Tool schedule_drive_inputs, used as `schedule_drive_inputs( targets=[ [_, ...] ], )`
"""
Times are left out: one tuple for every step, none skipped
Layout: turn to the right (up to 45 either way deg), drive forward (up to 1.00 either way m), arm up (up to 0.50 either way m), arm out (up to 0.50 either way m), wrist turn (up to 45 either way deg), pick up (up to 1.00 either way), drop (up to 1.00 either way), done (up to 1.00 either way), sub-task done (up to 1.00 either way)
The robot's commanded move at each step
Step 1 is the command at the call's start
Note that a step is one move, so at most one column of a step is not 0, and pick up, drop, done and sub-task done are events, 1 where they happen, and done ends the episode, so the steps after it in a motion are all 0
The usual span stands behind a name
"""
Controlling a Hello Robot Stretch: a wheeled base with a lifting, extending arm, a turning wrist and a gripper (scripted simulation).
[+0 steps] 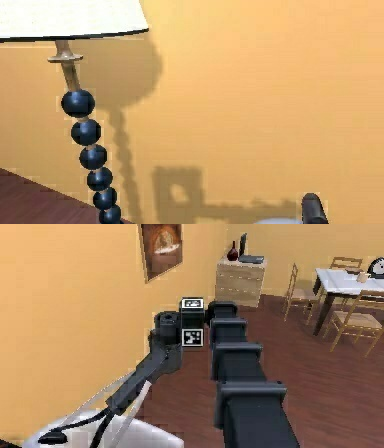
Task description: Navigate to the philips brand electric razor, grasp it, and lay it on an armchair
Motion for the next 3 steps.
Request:
schedule_drive_inputs(
  targets=[
    [0.0,0.00,0.00,0.00,39.0,0.00,0.00,0.00,0.00],
    [0.0,0.00,-0.46,0.00,0.0,0.00,0.00,0.00,0.00],
    [0.0,0.00,-0.32,0.00,0.0,0.00,0.00,0.00,0.00]
  ],
)
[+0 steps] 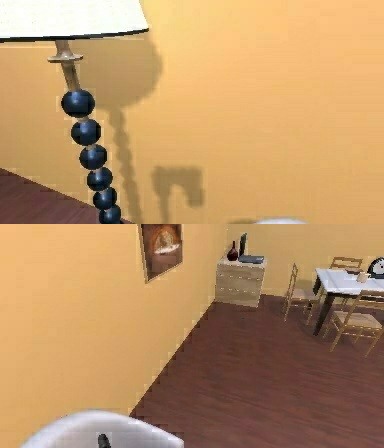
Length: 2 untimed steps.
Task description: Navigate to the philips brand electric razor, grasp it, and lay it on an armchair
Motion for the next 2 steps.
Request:
schedule_drive_inputs(
  targets=[
    [0.0,0.00,0.00,0.00,0.0,0.00,1.00,0.00,0.00],
    [0.0,0.00,0.10,0.00,0.0,0.00,0.00,0.00,0.00]
  ],
)
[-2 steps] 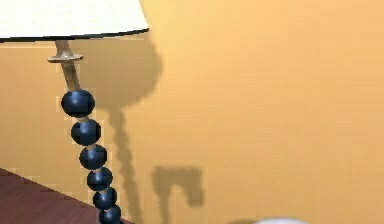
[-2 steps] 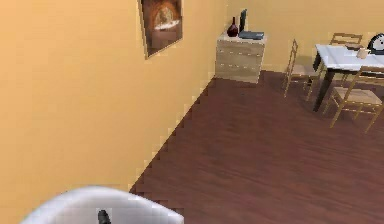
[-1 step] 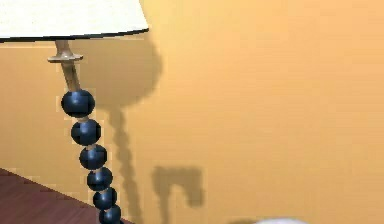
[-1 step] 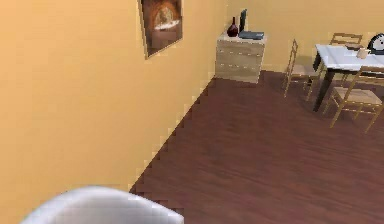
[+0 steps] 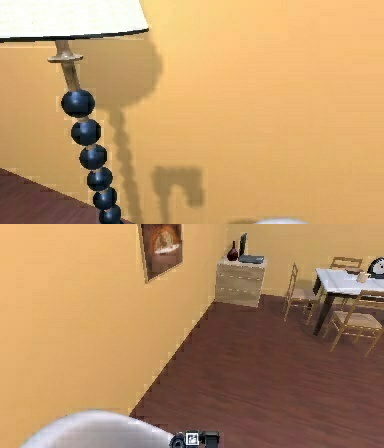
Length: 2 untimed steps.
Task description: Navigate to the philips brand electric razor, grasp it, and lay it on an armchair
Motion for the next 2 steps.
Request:
schedule_drive_inputs(
  targets=[
    [0.0,0.00,0.00,-0.08,0.0,0.00,0.00,0.00,0.00],
    [0.0,0.00,0.00,0.00,0.0,0.00,0.00,1.00,0.00]
  ],
)
